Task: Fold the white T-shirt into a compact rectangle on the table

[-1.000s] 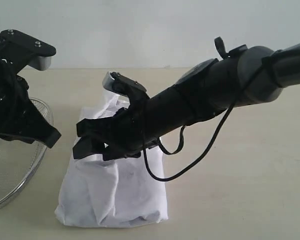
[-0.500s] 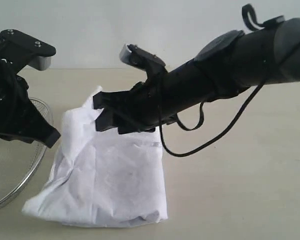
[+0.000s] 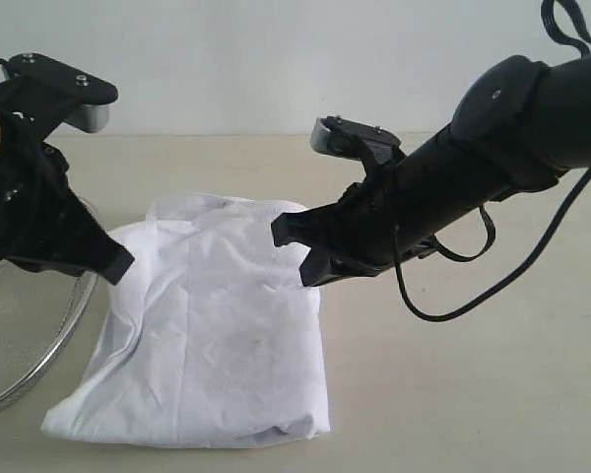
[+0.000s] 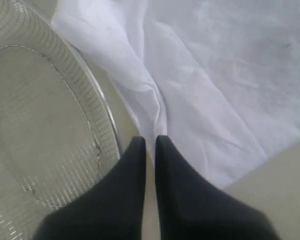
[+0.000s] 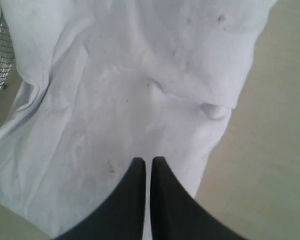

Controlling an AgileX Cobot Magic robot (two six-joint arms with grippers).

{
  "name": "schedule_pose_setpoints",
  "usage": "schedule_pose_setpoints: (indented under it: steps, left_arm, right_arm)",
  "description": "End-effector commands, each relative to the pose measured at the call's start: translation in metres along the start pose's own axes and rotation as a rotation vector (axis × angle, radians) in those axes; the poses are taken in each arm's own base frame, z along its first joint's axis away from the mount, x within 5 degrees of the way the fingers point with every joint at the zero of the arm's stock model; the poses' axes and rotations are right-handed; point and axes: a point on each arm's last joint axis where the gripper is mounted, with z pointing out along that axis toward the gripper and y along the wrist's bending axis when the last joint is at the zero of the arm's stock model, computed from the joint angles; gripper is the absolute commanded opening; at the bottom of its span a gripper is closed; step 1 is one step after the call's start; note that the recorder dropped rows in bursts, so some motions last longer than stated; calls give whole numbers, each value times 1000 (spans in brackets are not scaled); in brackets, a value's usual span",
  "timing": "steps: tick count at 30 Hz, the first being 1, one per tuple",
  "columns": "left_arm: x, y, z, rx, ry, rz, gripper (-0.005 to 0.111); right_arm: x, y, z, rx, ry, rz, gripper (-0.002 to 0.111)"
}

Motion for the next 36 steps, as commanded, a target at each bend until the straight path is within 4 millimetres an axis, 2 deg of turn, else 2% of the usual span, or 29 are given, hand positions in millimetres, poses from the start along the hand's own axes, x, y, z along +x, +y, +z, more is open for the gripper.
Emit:
schedule_pose_setpoints:
  steps: [1, 11, 16, 22, 29, 36]
  left_arm:
    - [-11, -14, 20, 91, 1, 49, 5]
    - [-30, -12, 100, 25, 36, 78, 5]
    - [-45, -6, 124, -1, 72, 90, 5]
    - [-58, 6, 137, -64, 133, 118, 5]
    - [-68, 24, 139, -124, 148, 130, 5]
    - [-69, 38, 153, -171, 186, 153, 5]
  right_arm:
    - [5, 2, -3, -18, 37, -21, 0]
    - [14, 7, -4, -75, 138, -32, 0]
    - [22, 16, 1, -93, 162, -42, 0]
    - [46, 30, 18, -63, 171, -89, 0]
    - [60, 16, 25, 9, 148, -71, 0]
    - [65, 14, 27, 12, 163, -57, 0]
